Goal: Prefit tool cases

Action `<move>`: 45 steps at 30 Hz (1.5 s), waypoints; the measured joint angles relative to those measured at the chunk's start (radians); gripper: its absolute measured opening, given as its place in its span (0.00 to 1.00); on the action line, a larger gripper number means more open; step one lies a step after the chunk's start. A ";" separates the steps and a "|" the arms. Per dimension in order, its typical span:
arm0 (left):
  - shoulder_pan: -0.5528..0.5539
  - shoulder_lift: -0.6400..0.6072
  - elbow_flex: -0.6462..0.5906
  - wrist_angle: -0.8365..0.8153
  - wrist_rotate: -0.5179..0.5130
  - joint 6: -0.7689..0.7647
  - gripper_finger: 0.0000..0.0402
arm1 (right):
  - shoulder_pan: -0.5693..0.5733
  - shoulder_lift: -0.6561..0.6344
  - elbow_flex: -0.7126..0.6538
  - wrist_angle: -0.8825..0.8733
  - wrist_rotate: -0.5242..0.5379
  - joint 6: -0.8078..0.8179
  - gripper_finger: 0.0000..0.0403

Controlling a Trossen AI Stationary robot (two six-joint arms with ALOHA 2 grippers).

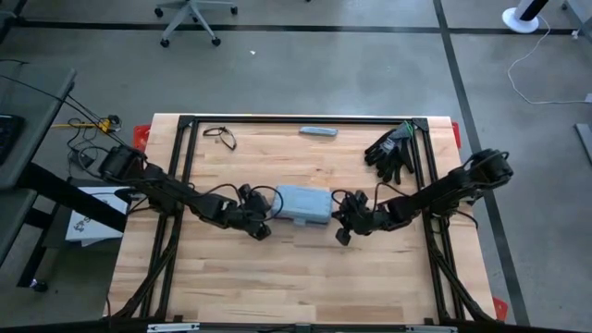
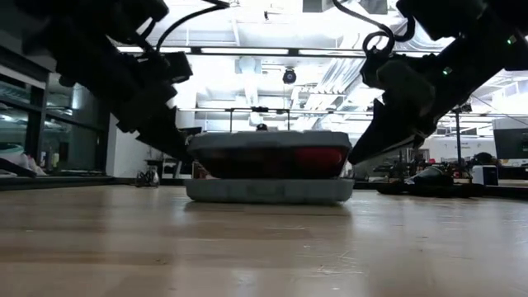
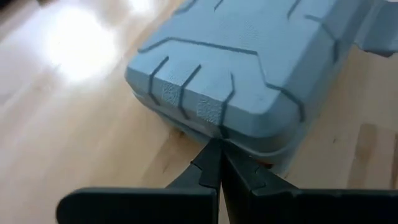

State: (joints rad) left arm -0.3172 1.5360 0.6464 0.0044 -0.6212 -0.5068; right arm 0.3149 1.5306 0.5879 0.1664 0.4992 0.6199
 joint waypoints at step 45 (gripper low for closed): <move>0.273 -0.019 0.014 0.363 -0.043 0.309 0.00 | -0.303 -0.007 0.009 0.276 -0.037 -0.239 0.00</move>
State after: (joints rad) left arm -0.0439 1.5169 0.6609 0.3678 -0.6642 -0.1974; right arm 0.0115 1.5234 0.5968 0.4420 0.4624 0.3812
